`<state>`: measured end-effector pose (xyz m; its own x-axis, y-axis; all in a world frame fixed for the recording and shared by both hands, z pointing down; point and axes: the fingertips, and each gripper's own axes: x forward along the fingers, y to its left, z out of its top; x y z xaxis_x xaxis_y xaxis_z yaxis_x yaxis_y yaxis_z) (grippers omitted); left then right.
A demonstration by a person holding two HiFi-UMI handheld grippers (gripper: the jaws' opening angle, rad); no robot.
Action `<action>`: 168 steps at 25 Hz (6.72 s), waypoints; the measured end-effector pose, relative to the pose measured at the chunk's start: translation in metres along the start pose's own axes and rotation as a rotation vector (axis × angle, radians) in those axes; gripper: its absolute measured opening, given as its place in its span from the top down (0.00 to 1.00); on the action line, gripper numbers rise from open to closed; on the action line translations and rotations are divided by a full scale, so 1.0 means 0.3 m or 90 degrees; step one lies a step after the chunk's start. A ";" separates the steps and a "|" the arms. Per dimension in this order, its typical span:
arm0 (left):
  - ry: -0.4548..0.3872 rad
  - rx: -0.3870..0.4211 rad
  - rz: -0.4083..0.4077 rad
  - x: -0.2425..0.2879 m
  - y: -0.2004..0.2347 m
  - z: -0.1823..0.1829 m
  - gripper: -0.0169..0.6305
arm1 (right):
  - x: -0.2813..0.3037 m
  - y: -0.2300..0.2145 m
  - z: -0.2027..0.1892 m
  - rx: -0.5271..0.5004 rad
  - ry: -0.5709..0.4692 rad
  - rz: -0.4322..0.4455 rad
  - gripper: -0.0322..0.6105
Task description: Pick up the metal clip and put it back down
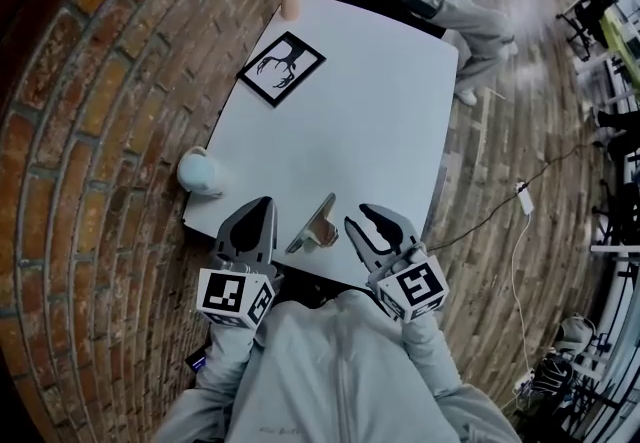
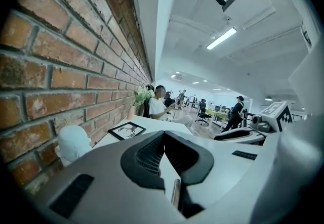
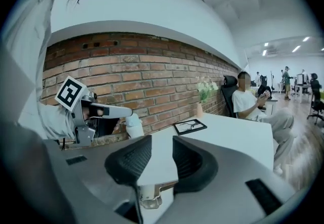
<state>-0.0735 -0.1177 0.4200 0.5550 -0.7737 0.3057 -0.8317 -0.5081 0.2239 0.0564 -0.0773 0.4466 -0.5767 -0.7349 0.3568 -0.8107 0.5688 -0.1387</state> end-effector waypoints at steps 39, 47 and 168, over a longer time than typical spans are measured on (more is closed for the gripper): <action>0.089 -0.022 -0.026 0.101 0.026 -0.287 0.93 | 0.260 0.134 -0.636 -0.140 0.288 0.104 0.46; 0.093 -0.025 -0.022 0.086 0.026 -0.299 0.93 | 0.265 0.140 -0.640 -0.150 0.290 0.108 0.47; 0.019 -0.039 0.042 0.002 0.063 -0.210 0.93 | 0.350 0.028 -0.512 -0.153 0.246 0.122 0.49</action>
<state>-0.0879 -0.1041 0.4826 0.5004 -0.7925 0.3486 -0.8641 -0.4317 0.2589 0.0044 -0.0931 0.6248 -0.5967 -0.4435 0.6688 -0.6212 0.7829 -0.0351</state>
